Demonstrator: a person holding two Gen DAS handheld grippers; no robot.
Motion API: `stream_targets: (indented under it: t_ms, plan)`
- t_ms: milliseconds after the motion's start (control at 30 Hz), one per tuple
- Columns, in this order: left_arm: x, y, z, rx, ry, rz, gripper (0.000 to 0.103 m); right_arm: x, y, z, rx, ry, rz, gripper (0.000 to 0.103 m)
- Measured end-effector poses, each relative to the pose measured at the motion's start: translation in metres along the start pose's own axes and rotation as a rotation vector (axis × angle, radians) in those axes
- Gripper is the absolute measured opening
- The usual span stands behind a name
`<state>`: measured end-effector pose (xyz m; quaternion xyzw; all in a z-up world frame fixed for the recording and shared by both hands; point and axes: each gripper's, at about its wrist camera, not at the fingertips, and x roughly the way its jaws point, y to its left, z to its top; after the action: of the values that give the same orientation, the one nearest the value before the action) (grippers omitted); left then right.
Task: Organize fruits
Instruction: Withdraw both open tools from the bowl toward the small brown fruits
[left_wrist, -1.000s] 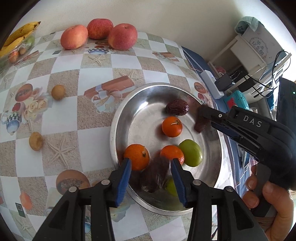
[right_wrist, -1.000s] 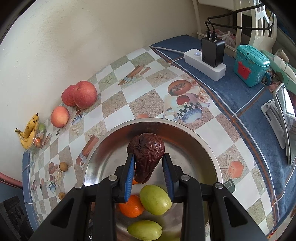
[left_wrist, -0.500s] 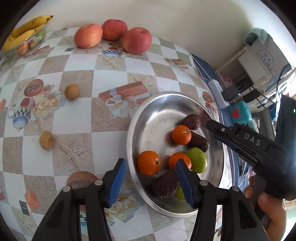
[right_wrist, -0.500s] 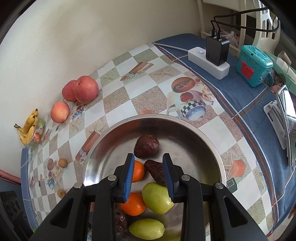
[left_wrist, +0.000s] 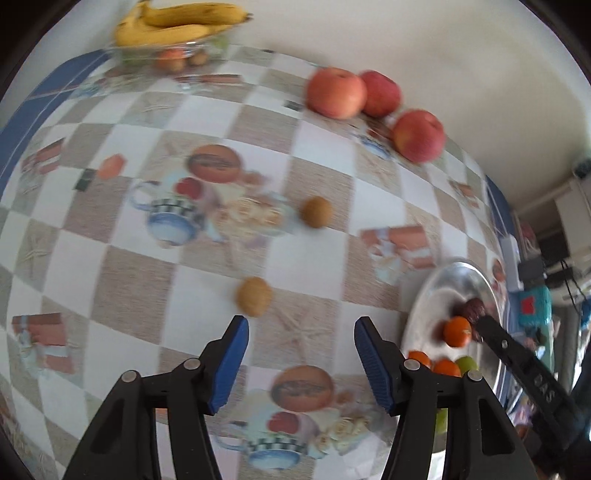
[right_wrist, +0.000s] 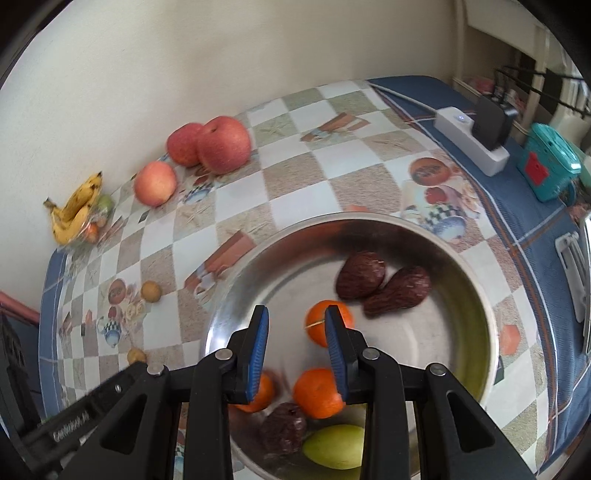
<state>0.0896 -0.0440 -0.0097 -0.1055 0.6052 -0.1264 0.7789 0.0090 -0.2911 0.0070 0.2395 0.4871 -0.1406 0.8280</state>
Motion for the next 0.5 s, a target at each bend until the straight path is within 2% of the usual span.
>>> stream_targets:
  t_ms: [200,500]
  plan:
    - [-0.014,0.042,0.014,-0.112,-0.034,0.029,0.073,0.005,0.04,-0.009,-0.107,0.026,0.042,0.032]
    - [-0.026,0.071,0.023,-0.179,-0.075,0.057,0.085,0.015,0.087,-0.025,-0.255,0.057,0.051,0.032]
